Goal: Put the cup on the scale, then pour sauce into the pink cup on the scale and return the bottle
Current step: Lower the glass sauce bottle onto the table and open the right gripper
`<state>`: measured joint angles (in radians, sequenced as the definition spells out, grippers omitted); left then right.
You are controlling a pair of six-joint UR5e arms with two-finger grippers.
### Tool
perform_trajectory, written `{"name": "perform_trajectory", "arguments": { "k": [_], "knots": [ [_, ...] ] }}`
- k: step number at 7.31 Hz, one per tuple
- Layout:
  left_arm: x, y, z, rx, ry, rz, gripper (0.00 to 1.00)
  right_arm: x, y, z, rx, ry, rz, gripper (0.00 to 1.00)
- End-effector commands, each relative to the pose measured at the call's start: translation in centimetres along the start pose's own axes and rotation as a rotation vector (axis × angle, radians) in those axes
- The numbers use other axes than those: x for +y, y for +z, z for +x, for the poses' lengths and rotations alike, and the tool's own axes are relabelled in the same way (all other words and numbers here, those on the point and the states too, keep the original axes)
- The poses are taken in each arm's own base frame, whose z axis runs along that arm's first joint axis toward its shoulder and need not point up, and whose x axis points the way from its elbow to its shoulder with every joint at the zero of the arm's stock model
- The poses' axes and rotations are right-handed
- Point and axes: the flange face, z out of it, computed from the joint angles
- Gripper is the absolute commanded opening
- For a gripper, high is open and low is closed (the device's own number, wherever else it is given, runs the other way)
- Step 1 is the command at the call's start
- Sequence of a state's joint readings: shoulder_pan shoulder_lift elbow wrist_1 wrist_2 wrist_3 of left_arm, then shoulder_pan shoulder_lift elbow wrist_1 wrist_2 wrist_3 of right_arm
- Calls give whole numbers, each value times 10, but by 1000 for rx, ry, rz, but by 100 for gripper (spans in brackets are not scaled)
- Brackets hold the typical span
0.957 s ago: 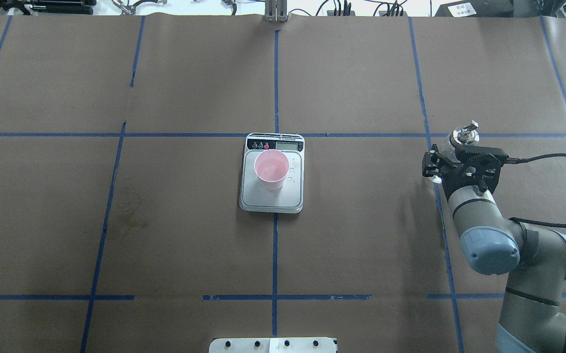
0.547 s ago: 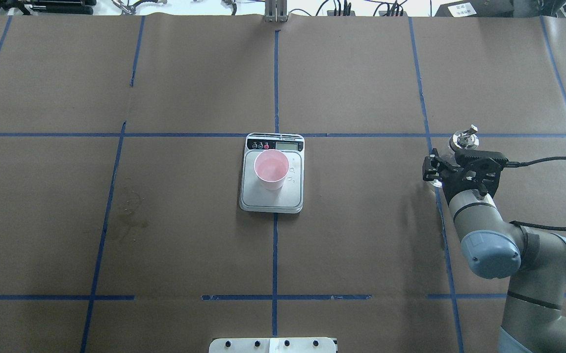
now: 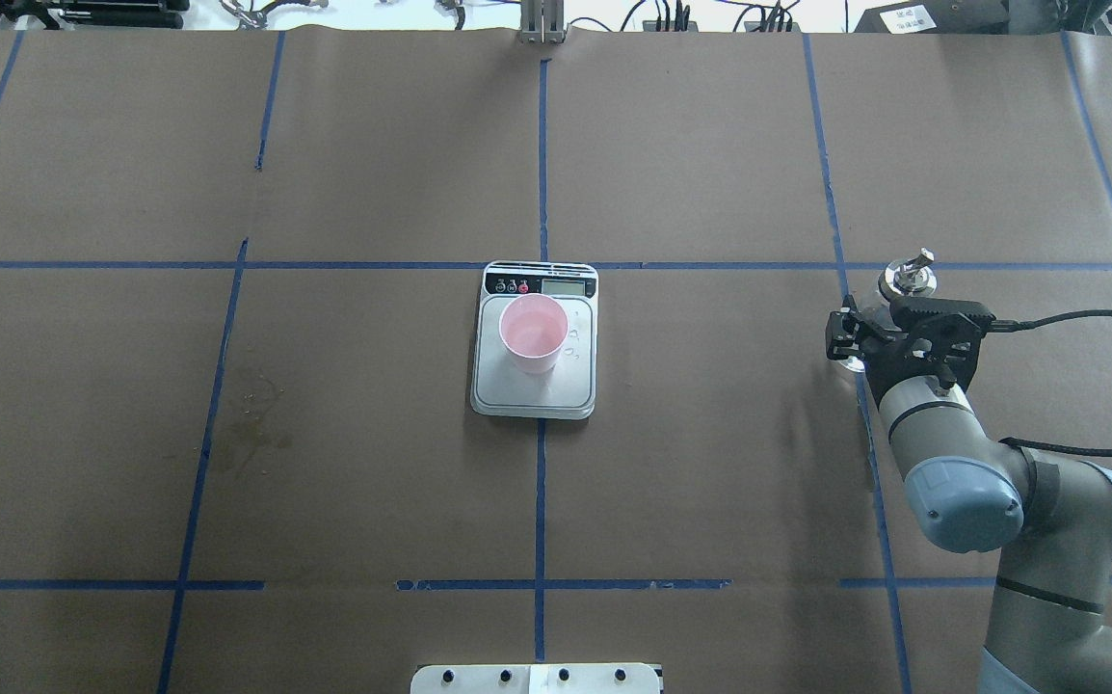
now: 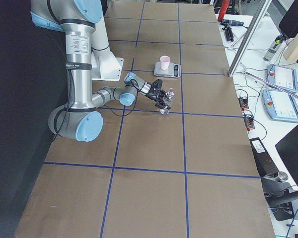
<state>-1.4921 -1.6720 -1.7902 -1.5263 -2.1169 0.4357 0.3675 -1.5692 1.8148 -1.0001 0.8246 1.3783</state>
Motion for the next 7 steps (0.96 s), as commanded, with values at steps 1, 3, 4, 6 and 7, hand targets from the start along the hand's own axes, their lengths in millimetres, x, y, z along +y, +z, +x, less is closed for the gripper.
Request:
{"name": "perform_trajectory", "arguments": {
  "k": [1,3,4,6,7],
  "knots": [
    [0,0,0,0,0,0,100,3,-2,-2,-5,0,-3,0],
    [0,0,0,0,0,0,100,5,-1,0,-3,-6,-5,0],
    [0,0,0,-2,0,0,100,6,-1,1,0,-10,-5,4],
    [0,0,0,-2,0,0,100,7,-2,2,0,-11,-6,27],
    [0,0,0,-2,0,0,100,7,-2,2,0,-11,-6,35]
  ]
}}
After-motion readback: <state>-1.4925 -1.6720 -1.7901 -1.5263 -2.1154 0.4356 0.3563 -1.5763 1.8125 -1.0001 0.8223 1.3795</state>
